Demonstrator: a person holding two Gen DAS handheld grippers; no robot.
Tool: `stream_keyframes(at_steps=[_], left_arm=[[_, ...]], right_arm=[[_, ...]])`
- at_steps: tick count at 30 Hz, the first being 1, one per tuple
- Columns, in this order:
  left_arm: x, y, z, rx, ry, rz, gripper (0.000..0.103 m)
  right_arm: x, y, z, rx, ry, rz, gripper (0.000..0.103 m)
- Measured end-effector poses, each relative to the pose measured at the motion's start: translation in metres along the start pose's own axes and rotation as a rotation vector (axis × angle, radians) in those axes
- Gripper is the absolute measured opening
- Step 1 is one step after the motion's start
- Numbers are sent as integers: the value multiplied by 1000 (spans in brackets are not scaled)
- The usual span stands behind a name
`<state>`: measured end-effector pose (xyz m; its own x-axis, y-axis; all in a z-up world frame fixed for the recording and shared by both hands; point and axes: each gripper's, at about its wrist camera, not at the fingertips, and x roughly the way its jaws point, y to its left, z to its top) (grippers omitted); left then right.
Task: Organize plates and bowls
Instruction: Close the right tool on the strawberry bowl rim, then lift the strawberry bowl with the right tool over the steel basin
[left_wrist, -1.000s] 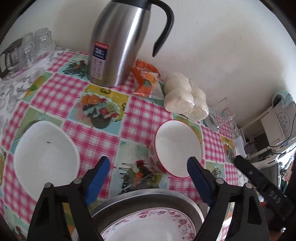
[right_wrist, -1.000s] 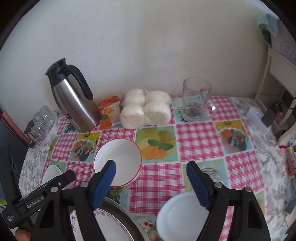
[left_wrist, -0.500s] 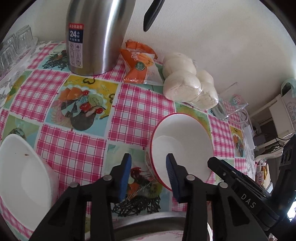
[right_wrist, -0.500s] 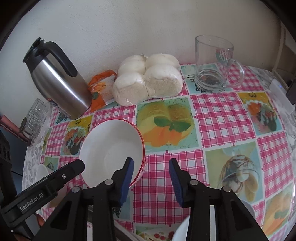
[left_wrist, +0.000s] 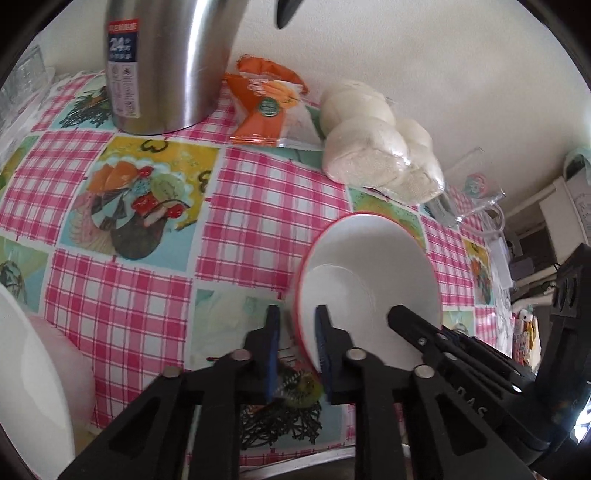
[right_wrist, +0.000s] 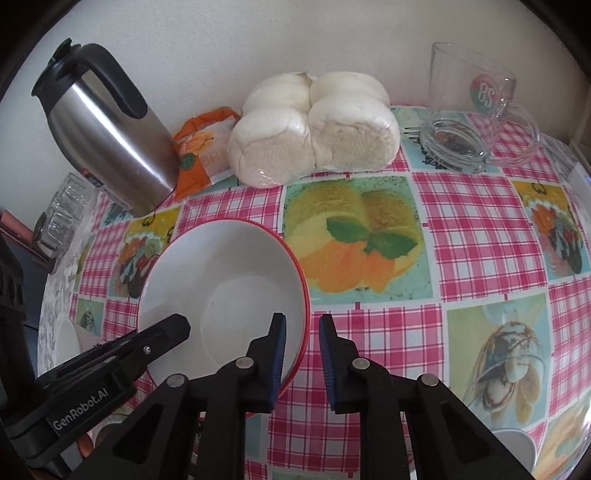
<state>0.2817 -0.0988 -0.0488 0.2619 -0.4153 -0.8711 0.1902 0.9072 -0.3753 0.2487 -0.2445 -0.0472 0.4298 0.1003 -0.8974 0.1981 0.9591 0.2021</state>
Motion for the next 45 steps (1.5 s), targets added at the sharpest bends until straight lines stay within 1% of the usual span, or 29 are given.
stream_keyframes(at_steps=[3, 7, 10, 12, 18, 26, 31, 34, 39, 45], left_arm=[[-1, -4, 0, 17, -4, 21, 16], [-3, -5, -3, 18, -12, 10, 16], [-14, -9, -4, 20, -45, -3, 16], [-27, -13, -7, 33, -87, -6, 16], [-66, -26, -25, 53, -172, -4, 16], [-106, -29, -59, 47, -239, 1, 16], [-120, -22, -78, 28, -262, -20, 16], [-135, -22, -90, 35, -289, -7, 16], [-153, -21, -111, 52, -329, 13, 16], [-162, -14, -131, 54, -331, 16, 16]], right_arm=[[-1, 3, -1, -21, -4, -6, 15], [-6, 1, -3, -21, -22, 4, 15], [-15, 1, -3, -21, -46, 10, 16], [-26, 2, -2, -16, -72, 18, 16], [-67, 9, -7, -31, -150, 33, 16], [-105, 20, -37, -70, -189, 49, 16], [-125, 29, -57, -94, -219, 52, 16], [-137, 37, -71, -113, -234, 48, 16], [-149, 46, -89, -116, -244, 63, 16], [-155, 51, -110, -99, -241, 88, 16]])
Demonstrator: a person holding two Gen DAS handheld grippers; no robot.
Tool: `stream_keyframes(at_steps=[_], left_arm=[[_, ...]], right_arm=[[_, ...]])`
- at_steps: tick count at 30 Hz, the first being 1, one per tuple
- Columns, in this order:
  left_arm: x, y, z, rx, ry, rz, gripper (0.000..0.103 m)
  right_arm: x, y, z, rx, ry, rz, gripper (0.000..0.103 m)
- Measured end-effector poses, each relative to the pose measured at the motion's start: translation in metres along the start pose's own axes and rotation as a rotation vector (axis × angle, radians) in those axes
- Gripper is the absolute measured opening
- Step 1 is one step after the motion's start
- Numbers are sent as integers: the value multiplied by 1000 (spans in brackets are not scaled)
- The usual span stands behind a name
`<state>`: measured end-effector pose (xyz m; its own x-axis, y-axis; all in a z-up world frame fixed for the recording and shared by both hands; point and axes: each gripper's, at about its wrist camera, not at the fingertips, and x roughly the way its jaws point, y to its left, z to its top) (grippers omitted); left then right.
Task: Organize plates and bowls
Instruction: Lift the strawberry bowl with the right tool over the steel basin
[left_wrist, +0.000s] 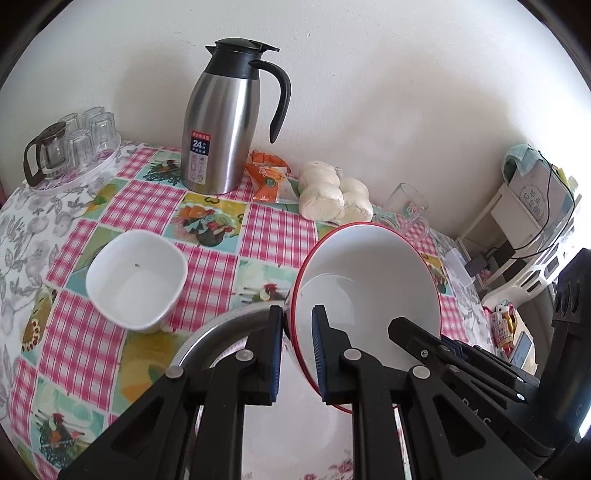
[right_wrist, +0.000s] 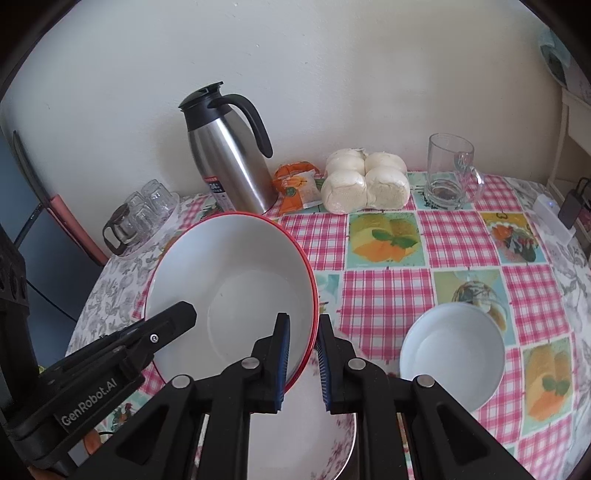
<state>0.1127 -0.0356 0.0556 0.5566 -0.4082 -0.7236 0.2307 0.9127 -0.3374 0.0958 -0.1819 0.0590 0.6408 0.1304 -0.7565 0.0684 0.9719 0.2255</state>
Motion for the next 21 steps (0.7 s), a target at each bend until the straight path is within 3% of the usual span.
stream_keyframes(at_steps=[21], left_arm=[[-33, 20, -36, -35, -17, 20, 16]], right_arm=[[-9, 24, -54, 3, 9, 23, 16]])
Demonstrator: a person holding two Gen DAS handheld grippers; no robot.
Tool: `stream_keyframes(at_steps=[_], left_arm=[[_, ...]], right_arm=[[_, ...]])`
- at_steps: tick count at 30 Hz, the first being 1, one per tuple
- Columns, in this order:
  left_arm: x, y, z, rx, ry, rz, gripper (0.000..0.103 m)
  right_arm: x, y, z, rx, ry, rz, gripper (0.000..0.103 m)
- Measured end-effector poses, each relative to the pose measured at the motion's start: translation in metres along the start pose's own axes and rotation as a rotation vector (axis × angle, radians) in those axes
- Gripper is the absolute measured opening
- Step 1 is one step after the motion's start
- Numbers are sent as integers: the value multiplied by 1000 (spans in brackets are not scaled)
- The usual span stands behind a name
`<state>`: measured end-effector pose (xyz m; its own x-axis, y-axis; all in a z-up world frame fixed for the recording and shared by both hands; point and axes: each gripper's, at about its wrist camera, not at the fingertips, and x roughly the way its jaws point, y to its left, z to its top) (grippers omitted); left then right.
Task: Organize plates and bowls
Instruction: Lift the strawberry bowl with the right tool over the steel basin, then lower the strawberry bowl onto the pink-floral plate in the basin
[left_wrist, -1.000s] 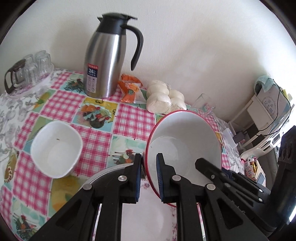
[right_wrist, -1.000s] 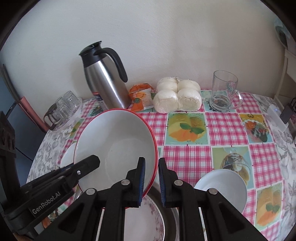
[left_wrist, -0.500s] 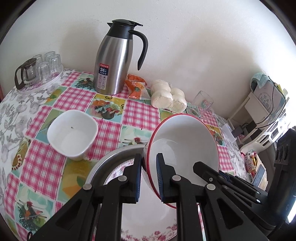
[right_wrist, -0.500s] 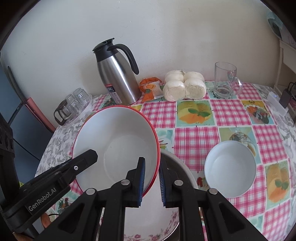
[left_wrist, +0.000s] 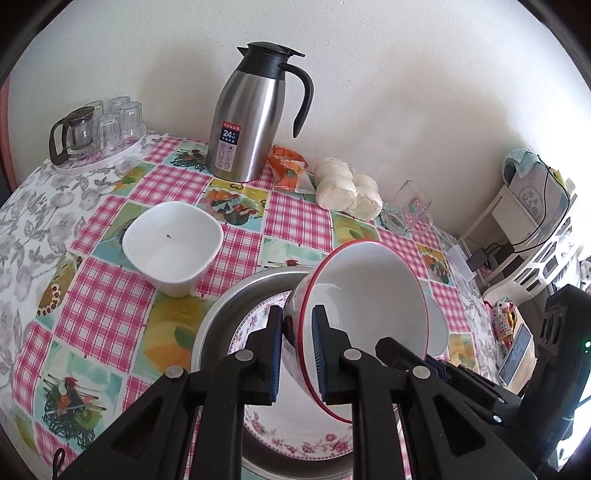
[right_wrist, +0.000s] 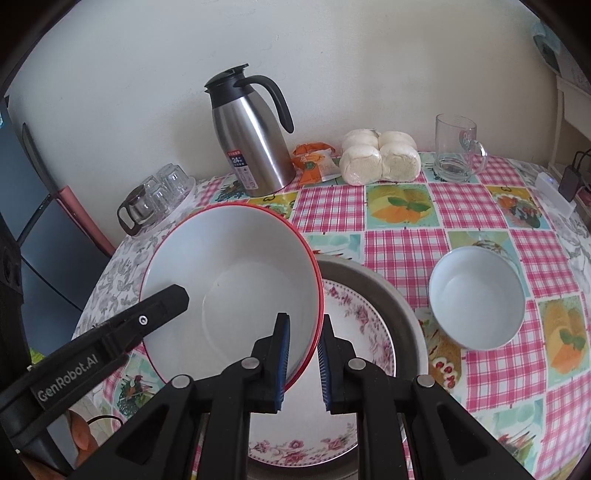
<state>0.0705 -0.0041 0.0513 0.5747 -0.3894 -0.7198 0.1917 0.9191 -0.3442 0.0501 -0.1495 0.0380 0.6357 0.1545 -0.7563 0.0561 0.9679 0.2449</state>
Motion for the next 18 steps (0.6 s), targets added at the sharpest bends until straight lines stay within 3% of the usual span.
stream_keyframes(at_steps=[18], left_arm=[[22, 7, -7, -16, 99, -8, 16]], right_arm=[[13, -7, -13, 46, 48, -3, 16]])
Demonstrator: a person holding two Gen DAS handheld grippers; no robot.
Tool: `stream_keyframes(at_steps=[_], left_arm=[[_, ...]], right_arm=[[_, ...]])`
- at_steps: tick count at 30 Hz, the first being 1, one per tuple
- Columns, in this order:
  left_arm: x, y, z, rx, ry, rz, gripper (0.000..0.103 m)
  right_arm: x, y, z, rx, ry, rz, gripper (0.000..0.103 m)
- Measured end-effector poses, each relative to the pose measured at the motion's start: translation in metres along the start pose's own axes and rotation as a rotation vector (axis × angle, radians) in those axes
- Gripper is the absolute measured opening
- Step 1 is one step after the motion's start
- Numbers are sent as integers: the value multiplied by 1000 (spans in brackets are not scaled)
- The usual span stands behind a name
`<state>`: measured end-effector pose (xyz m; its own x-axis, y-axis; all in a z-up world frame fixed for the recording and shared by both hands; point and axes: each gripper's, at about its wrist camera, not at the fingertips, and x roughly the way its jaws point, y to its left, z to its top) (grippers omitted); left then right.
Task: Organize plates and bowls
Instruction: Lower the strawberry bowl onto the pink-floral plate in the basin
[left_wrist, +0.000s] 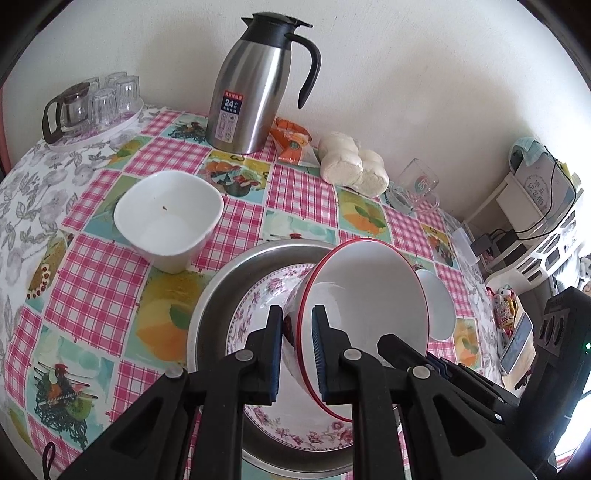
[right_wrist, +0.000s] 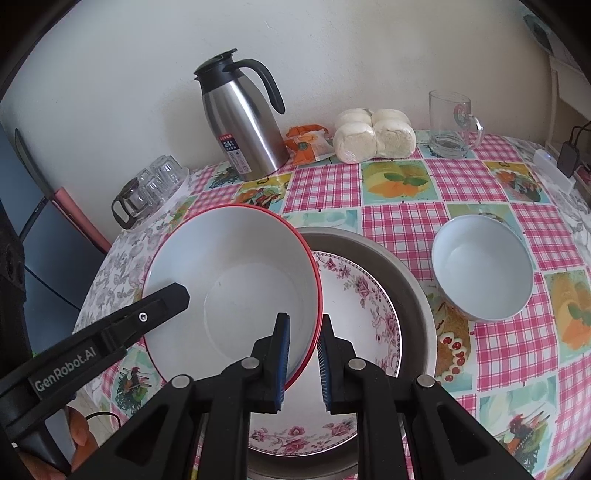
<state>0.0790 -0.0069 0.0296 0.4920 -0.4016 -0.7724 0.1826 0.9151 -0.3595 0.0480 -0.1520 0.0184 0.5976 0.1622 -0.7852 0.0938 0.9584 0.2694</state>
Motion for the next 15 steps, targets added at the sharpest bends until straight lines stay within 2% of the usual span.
stream_keyframes(at_steps=[15], left_arm=[[25, 1, -4, -24, 88, -7, 16]], right_arm=[[15, -12, -2, 29, 55, -41, 16]])
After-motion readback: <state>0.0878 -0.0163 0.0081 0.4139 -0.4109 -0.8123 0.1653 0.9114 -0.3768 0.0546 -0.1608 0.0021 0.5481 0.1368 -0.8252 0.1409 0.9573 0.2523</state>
